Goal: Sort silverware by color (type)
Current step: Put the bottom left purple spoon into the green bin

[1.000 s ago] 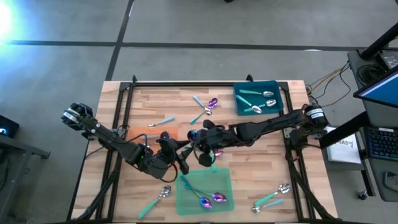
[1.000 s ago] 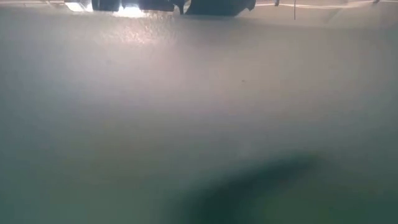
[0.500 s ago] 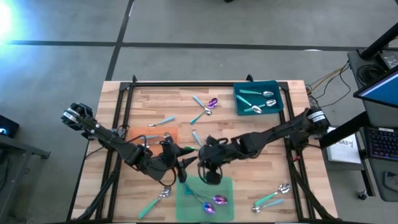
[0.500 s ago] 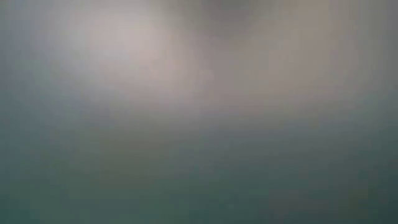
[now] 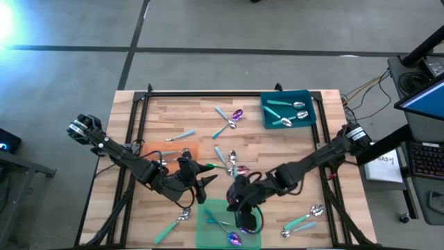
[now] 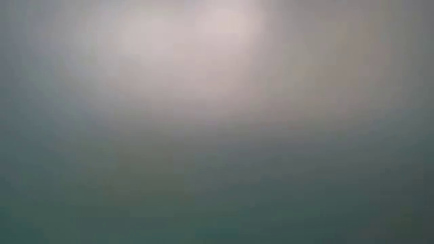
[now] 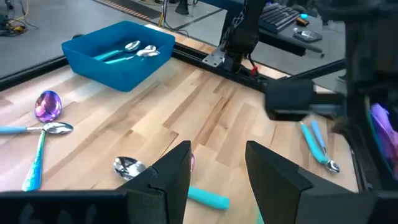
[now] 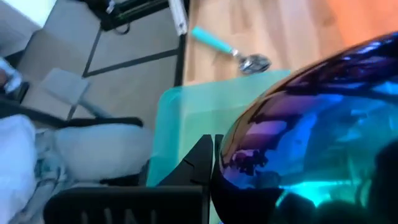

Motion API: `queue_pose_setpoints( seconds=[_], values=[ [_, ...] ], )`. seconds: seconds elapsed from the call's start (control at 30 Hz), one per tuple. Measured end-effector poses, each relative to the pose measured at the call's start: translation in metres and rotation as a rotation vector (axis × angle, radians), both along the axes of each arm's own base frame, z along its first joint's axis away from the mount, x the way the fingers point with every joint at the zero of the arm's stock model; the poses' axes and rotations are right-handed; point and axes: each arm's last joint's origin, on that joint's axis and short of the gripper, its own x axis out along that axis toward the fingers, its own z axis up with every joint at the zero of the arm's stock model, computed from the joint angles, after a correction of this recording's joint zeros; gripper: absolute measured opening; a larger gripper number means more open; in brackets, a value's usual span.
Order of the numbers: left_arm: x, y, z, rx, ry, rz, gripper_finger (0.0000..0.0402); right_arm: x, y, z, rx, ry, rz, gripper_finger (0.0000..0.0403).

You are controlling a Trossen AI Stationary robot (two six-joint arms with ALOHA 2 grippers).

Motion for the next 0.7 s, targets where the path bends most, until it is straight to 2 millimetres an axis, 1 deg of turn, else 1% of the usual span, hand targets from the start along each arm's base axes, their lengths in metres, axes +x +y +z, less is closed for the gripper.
queue_pose_setpoints(
  seconds=[0.07,0.17,0.27,0.4,0.7],
  values=[
    [-0.003,0.002,0.003,0.001,0.002,0.0,0.0137,-0.002,0.007,-0.003,0.006,0.013,0.009,0.0008],
    [-0.007,0.004,0.007,0.003,0.005,0.0,0.0137,-0.003,0.019,-0.013,0.003,0.035,0.016,0.0008],
    [-0.012,0.007,0.013,0.004,0.005,0.0,0.0137,-0.002,0.025,-0.024,-0.01,0.066,0.03,0.0008],
    [-0.02,0.012,0.019,0.011,0.017,0.0,0.0137,0.0,0.027,-0.032,-0.007,0.098,0.027,0.0008],
    [-0.038,0.023,0.036,0.009,0.013,0.001,0.0137,-0.003,0.028,-0.033,0.085,0.182,0.059,0.0014]
  ],
)
